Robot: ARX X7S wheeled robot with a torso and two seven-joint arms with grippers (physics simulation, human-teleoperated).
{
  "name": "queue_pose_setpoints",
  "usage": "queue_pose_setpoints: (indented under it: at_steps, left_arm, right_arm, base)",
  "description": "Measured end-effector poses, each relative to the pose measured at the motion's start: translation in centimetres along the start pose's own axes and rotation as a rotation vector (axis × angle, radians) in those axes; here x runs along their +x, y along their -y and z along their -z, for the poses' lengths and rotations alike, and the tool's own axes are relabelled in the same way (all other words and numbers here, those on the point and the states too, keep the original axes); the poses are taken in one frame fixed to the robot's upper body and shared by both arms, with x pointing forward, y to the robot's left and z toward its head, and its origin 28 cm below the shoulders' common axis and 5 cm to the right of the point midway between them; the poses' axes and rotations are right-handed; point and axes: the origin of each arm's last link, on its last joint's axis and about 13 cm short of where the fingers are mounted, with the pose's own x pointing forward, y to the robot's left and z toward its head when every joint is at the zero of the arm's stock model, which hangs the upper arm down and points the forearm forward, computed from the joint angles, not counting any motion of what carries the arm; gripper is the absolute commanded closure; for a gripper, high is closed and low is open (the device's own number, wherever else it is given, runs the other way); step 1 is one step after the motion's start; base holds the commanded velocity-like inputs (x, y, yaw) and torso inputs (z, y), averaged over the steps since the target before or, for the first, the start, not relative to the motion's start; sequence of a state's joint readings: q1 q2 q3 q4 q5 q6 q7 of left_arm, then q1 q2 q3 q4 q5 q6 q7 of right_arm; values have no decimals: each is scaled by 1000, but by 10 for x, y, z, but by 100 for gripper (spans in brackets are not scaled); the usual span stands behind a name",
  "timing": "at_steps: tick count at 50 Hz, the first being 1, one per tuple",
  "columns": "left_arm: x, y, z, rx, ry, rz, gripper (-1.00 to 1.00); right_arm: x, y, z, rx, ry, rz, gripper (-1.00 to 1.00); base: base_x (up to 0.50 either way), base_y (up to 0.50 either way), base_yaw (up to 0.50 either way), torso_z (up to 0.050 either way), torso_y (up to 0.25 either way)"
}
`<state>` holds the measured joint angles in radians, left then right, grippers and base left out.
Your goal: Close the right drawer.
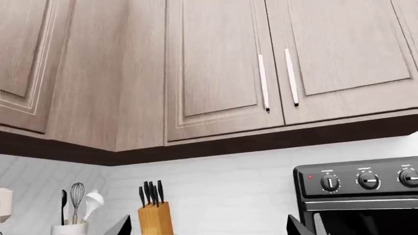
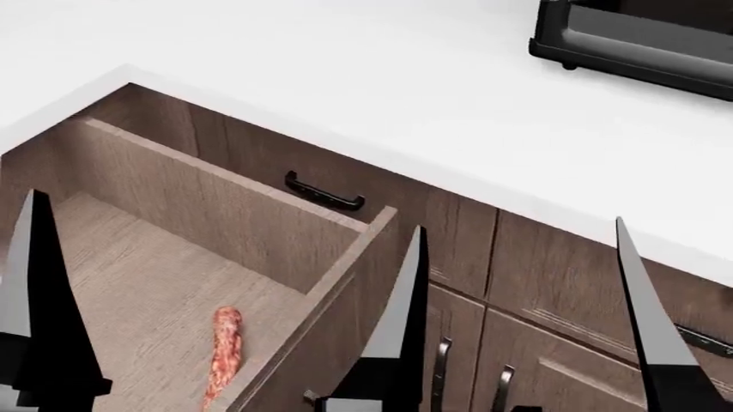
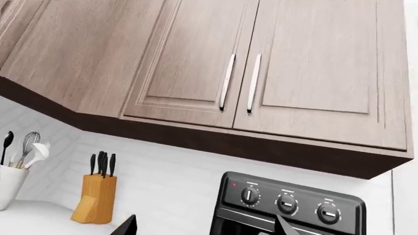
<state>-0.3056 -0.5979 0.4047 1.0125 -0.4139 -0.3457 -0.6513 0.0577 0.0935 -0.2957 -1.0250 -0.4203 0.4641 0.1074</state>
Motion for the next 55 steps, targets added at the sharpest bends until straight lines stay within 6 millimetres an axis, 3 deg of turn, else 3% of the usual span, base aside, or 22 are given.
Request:
queue_pose_setpoints:
  at_steps: [55]
  left_arm:
    - [0, 0, 0, 1, 1, 1, -100]
  right_arm:
    - [0, 1, -1, -2, 2, 0, -100]
  base:
    - [0, 0, -500, 0, 0]
